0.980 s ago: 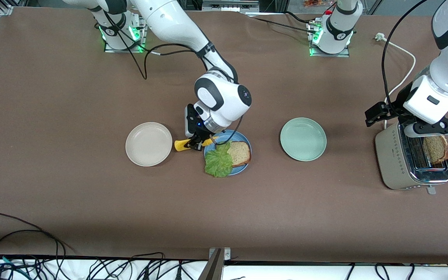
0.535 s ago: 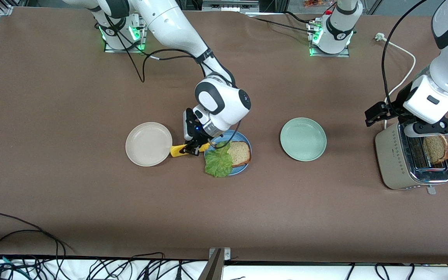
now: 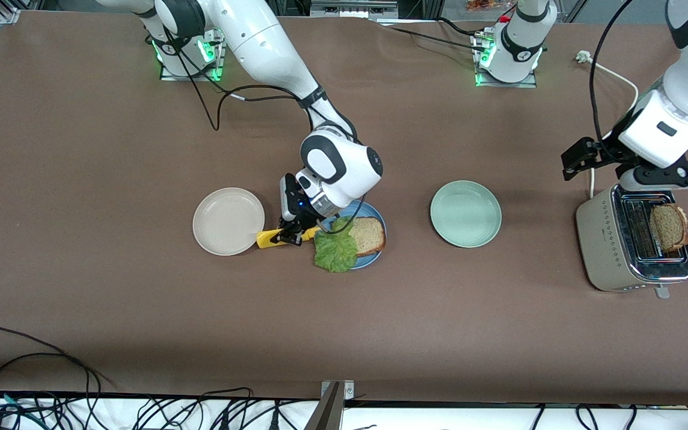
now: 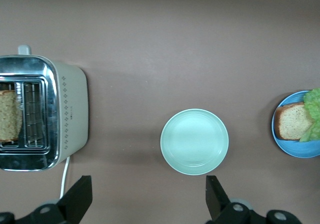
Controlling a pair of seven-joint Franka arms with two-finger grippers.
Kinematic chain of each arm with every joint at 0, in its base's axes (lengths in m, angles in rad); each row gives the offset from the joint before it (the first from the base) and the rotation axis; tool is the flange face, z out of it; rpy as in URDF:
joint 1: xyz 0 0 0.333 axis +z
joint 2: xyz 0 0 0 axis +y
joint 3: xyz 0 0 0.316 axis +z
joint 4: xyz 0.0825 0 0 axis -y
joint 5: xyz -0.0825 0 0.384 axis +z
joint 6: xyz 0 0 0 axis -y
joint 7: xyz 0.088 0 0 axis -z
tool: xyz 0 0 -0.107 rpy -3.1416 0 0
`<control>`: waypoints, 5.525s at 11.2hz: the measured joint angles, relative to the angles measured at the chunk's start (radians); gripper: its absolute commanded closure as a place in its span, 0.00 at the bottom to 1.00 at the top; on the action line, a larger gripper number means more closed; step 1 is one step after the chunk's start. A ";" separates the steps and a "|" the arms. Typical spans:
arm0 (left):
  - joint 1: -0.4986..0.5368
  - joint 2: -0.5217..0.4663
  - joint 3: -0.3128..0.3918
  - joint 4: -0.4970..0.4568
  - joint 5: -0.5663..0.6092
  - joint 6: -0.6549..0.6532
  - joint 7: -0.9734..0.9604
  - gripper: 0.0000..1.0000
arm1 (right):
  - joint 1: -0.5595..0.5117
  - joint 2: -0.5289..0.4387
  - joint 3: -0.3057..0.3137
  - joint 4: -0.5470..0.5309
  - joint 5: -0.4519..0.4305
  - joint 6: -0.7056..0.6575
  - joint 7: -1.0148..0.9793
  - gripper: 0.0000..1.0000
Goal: Make sandwich in blue plate with both arms
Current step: 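Tilt the mustard bottle nozzle over the bread with the right gripper, then carry the mustard bottle back beside the beige plate with the right gripper, then lower the mustard with the right gripper while the left gripper descends into the toaster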
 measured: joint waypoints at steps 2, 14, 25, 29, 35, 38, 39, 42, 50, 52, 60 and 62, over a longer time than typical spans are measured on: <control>-0.014 -0.005 0.027 0.000 0.000 -0.004 0.035 0.00 | 0.000 0.008 -0.002 0.010 -0.012 0.000 0.004 1.00; -0.040 -0.003 0.121 -0.002 -0.013 -0.005 0.135 0.00 | 0.010 0.038 -0.054 0.019 -0.092 -0.008 -0.031 1.00; -0.081 -0.003 0.163 -0.002 -0.014 -0.005 0.142 0.00 | -0.297 -0.215 -0.100 0.087 0.399 -0.014 -0.511 1.00; -0.081 -0.003 0.164 -0.002 -0.014 -0.005 0.142 0.00 | -0.398 -0.256 -0.098 0.082 0.536 -0.017 -0.602 1.00; -0.081 -0.003 0.172 -0.002 -0.014 -0.005 0.142 0.00 | -0.477 -0.462 -0.096 -0.255 0.710 0.099 -0.930 1.00; -0.081 0.002 0.174 -0.003 -0.014 -0.005 0.142 0.00 | -0.514 -0.506 -0.096 -0.405 0.803 0.186 -1.082 1.00; -0.081 0.007 0.182 -0.003 -0.014 -0.005 0.142 0.00 | -0.527 -0.507 -0.096 -0.437 0.839 0.206 -1.136 1.00; -0.080 0.040 0.246 -0.002 -0.014 0.013 0.143 0.00 | -0.561 -0.507 -0.096 -0.508 0.931 0.216 -1.249 1.00; -0.077 0.126 0.441 -0.001 -0.053 0.146 0.279 0.00 | -0.613 -0.503 -0.137 -0.649 1.197 0.219 -1.489 1.00; -0.077 0.157 0.496 -0.002 -0.088 0.175 0.353 0.00 | -0.635 -0.492 -0.139 -0.678 1.253 0.211 -1.555 1.00; -0.073 0.220 0.571 -0.001 -0.105 0.226 0.435 0.00 | -0.702 -0.425 -0.144 -0.696 1.388 0.083 -1.740 0.88; -0.057 0.239 0.577 -0.001 -0.105 0.241 0.456 0.00 | -0.705 -0.417 -0.145 -0.696 1.400 0.080 -1.771 0.65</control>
